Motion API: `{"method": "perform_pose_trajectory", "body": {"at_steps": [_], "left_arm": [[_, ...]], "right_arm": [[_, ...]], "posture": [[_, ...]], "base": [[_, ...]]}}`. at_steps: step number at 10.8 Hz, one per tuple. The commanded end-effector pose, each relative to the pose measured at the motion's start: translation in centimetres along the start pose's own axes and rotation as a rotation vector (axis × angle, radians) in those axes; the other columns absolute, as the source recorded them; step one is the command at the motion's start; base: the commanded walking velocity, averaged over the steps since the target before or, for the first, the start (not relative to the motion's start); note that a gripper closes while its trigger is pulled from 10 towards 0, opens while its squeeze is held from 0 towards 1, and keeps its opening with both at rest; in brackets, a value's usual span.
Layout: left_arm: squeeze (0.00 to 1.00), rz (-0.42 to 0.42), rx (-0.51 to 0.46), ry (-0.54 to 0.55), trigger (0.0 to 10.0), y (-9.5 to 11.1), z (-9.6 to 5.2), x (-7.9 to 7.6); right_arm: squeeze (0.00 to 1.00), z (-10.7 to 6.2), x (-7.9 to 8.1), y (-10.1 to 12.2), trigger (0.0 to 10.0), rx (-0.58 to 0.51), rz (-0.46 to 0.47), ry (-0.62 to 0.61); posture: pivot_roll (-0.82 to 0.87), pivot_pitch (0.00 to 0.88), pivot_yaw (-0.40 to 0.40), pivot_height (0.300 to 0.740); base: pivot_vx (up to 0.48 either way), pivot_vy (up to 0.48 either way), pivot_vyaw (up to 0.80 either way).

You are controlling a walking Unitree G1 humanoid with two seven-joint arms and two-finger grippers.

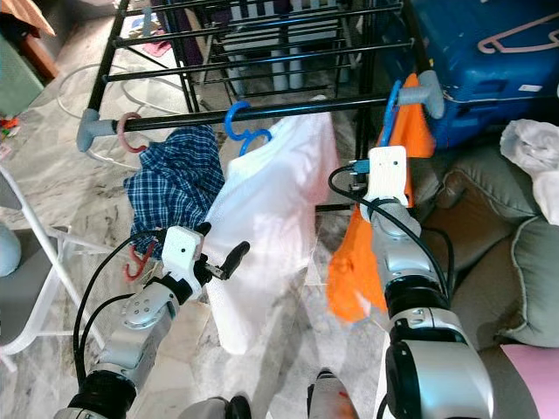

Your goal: Hang hanger

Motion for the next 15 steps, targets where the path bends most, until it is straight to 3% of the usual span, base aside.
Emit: {"method": "perform_pose_trajectory", "body": {"at_steps": [1,2,4,5,6,9,12,15], "left_arm": [[0.00,0.012,0.031,0.001,10.0,-0.5,-0.3,0.4],[0.00,0.012,0.032,-0.001,10.0,-0.5,-0.3,0.4],[0.00,0.012,0.036,-0.006,10.0,-0.6,-0.2,0.4],[0.00,0.011,0.037,-0.008,10.0,-0.6,-0.2,0.3],[0.00,0.009,0.039,-0.009,10.0,-0.6,-0.1,0.2],[0.00,0.008,0.043,-0.014,10.0,-0.7,-0.1,0.2],[0.00,0.009,0.054,-0.015,10.0,-0.9,-0.1,0.2],[0.00,0.009,0.061,-0.010,10.0,-1.0,-0.3,0.4]], "right_arm": [[0.00,-0.2,0.5,-0.4,0.8,-0.005,0.017,0.026],[0.00,-0.3,0.9,-0.2,0.2,-0.031,0.015,0.059],[0.00,-1.0,1.6,-0.6,4.0,-0.049,-0.022,0.117],[0.00,-1.4,2.1,-1.0,4.2,-0.057,-0.021,0.153],[0.00,-2.1,2.8,-1.6,7.0,-0.060,-0.036,0.205],[0.00,-2.8,3.7,-1.8,10.0,-0.067,-0.064,0.254],[0.00,-3.4,4.1,-1.9,10.0,-0.078,-0.194,0.263],[0.00,-4.2,2.0,-3.4,10.0,-0.025,-0.238,0.193]], "posture": [[-0.26,0.178,0.162,0.740],[-0.26,0.179,0.163,0.740],[-0.27,0.181,0.167,0.740],[-0.27,0.182,0.168,0.740],[-0.27,0.182,0.168,0.740],[-0.28,0.184,0.172,0.740],[-0.27,0.187,0.171,0.740],[-0.27,0.191,0.175,0.740]], "base": [[0.000,0.000,0.00],[0.000,0.000,0.00],[0.000,0.000,0.00],[0.000,0.000,0.00],[0.000,0.000,0.00],[0.000,0.000,0.00],[0.000,0.000,0.00],[0.000,0.000,0.00]]}}
Point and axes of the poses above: a point about 5 cm out from each wrist's last joint towards the gripper, its own z axis pointing out of the wrist towards the gripper, its own y axis along the axis of the wrist's last joint, x = y × z, the point moved 2 cm from there along z, pointing out of the wrist towards the gripper, and after that the axes turned 9 degrees about -z, right-handed, at the moved point
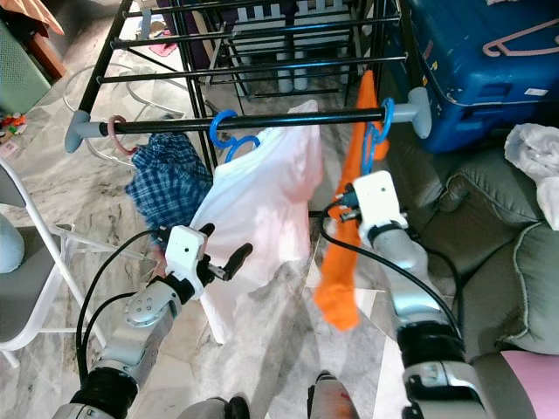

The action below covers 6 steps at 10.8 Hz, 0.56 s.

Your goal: Hang hanger

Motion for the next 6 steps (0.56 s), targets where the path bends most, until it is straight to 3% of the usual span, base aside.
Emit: {"method": "perform_pose_trajectory", "body": {"at_steps": [1,2,6], "left_arm": [[0.00,0.007,0.042,0.009,10.0,-0.8,-0.5,0.5],[0.00,0.007,0.043,0.005,10.0,-0.8,-0.4,0.5],[0.00,0.006,0.049,-0.007,10.0,-0.8,-0.4,0.3]], "right_arm": [[0.00,-0.8,1.0,-1.8,10.0,0.065,-0.017,0.028],[1.00,-0.9,0.4,-1.8,10.0,0.067,-0.018,-0.005],[1.00,-1.3,-2.1,-0.8,10.0,0.059,0.034,-0.169]], "posture": [[-0.27,0.190,0.176,0.740],[-0.28,0.189,0.177,0.740],[-0.28,0.190,0.189,0.740]], "base": [[0.000,0.000,0.00],[0.000,0.000,0.00],[0.000,0.000,0.00]]}}
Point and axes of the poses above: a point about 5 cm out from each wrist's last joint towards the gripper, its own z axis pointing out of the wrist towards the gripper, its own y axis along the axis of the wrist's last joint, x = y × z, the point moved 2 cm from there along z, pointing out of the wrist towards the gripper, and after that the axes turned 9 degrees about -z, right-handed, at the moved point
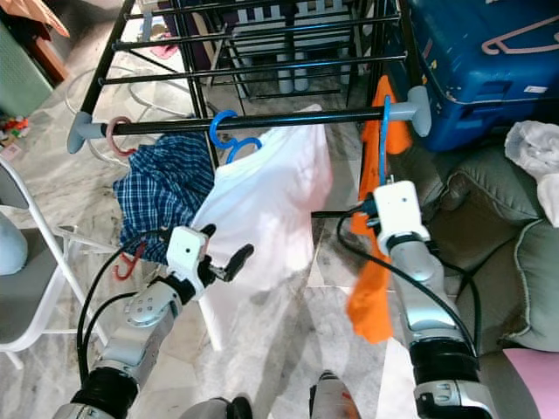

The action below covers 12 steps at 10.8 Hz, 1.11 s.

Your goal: Hang hanger

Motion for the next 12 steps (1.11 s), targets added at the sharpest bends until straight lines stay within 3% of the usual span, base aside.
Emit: {"method": "perform_pose_trajectory", "body": {"at_steps": [1,2,3,4,5,6,7,8,9,12], "left_arm": [[0.00,0.006,0.042,0.003,10.0,-0.7,-0.4,0.5],[0.00,0.006,0.044,0.000,10.0,-0.7,-0.4,0.5],[0.00,0.006,0.046,-0.003,10.0,-0.7,-0.4,0.4],[0.00,0.006,0.047,-0.005,10.0,-0.7,-0.4,0.4],[0.00,0.006,0.048,-0.008,10.0,-0.8,-0.3,0.3],[0.00,0.006,0.048,-0.010,10.0,-0.8,-0.3,0.3],[0.00,0.005,0.049,-0.011,10.0,-0.9,-0.3,0.2],[0.00,0.003,0.049,-0.010,10.0,-0.9,-0.3,0.2],[0.00,-0.002,0.050,-0.008,10.0,-1.0,-0.4,0.1],[0.00,-0.007,0.050,-0.005,10.0,-1.1,-0.5,0.1]], "right_arm": [[1.00,0.3,-0.2,1.4,10.0,-0.035,0.024,-0.026],[1.00,0.6,-0.4,2.2,10.0,-0.053,0.030,-0.044],[0.87,0.9,-0.2,2.8,10.0,-0.063,0.035,-0.048],[0.86,1.3,0.0,3.4,10.0,-0.071,0.037,-0.049],[0.62,1.8,0.1,3.9,10.0,-0.078,0.038,-0.052],[0.00,2.1,0.2,4.2,10.0,-0.078,0.045,-0.051],[0.00,2.3,0.8,4.6,10.0,-0.068,0.063,-0.035],[0.00,2.4,1.1,4.6,4.0,-0.062,0.068,-0.026],[0.00,2.2,2.3,4.6,0.0,-0.042,0.103,0.005],[0.00,2.0,3.8,4.9,0.0,-0.010,0.148,0.023]], "posture": [[-0.28,0.190,0.189,0.740],[-0.28,0.193,0.193,0.740],[-0.28,0.193,0.193,0.740],[-0.28,0.193,0.193,0.740],[-0.28,0.194,0.195,0.740],[-0.28,0.194,0.194,0.740],[-0.28,0.195,0.190,0.740],[-0.28,0.195,0.187,0.740],[-0.28,0.197,0.181,0.740],[-0.28,0.198,0.180,0.740]], "base": [[0.000,0.000,0.00],[0.000,0.000,0.00],[0.000,0.000,0.00],[0.000,0.000,0.00],[0.000,0.000,0.00],[0.000,0.000,0.00],[0.000,0.000,0.00],[0.000,0.000,0.00],[0.000,0.000,0.00],[0.000,0.000,0.00]]}}
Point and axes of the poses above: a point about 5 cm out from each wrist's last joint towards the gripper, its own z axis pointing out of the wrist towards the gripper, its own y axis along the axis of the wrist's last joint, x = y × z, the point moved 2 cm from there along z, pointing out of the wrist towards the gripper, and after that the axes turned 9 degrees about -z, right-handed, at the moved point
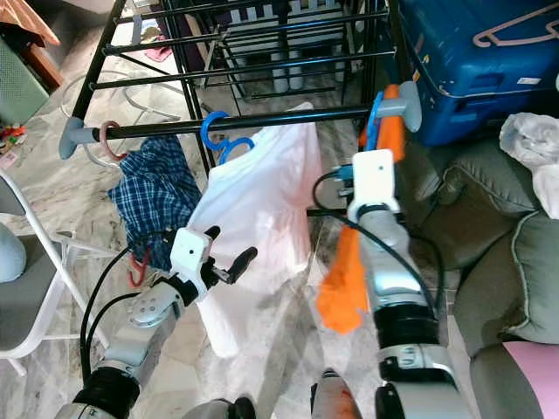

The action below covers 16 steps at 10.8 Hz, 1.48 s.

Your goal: Hang hanger

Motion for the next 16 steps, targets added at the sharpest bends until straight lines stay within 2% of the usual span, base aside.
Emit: {"method": "perform_pose_trajectory", "body": {"at_steps": [1,3,7,9,10,11,14,16], "left_arm": [[0.00,-0.001,0.038,0.012,10.0,-0.9,-0.6,0.4],[0.00,-0.001,0.039,0.006,10.0,-0.9,-0.5,0.2],[0.00,-0.001,0.041,0.000,10.0,-0.9,-0.4,0.1],[0.00,-0.001,0.039,-0.002,10.0,-0.9,-0.3,0.0],[0.00,-0.003,0.040,-0.003,10.0,-0.9,-0.3,0.0],[0.00,-0.003,0.040,-0.003,10.0,-0.9,-0.3,0.0],[0.00,-0.005,0.046,-0.005,10.0,-0.9,-0.3,0.1],[0.00,0.000,0.054,-0.017,10.0,-0.9,-0.2,0.1]], "right_arm": [[0.00,-0.3,0.9,-0.3,0.4,0.026,0.010,0.020],[0.00,-0.8,1.4,-0.9,0.4,0.053,0.010,0.016],[0.00,-1.0,1.1,-0.9,0.2,0.057,-0.006,0.021],[0.00,-1.2,2.0,0.2,1.8,-0.018,-0.037,0.121],[0.00,-1.3,1.1,-0.3,10.0,0.011,-0.056,0.059],[1.00,-1.5,0.5,-0.6,10.0,0.017,-0.043,0.027],[1.00,-3.3,-0.4,-1.7,10.0,0.026,-0.091,0.027],[1.00,-3.9,-2.5,-2.4,10.0,0.051,-0.135,-0.043]], "posture": [[-0.29,0.198,0.181,0.740],[-0.29,0.200,0.182,0.740],[-0.29,0.201,0.184,0.740],[-0.29,0.201,0.184,0.740],[-0.29,0.200,0.183,0.740],[-0.29,0.200,0.183,0.740],[-0.30,0.204,0.192,0.740],[-0.30,0.207,0.203,0.740]], "base": [[0.000,0.000,0.00],[0.000,0.000,0.00],[0.000,0.000,0.00],[0.000,0.000,0.00],[0.000,0.000,0.00],[0.000,0.000,0.00],[0.000,0.000,0.00],[0.000,0.000,0.00]]}}
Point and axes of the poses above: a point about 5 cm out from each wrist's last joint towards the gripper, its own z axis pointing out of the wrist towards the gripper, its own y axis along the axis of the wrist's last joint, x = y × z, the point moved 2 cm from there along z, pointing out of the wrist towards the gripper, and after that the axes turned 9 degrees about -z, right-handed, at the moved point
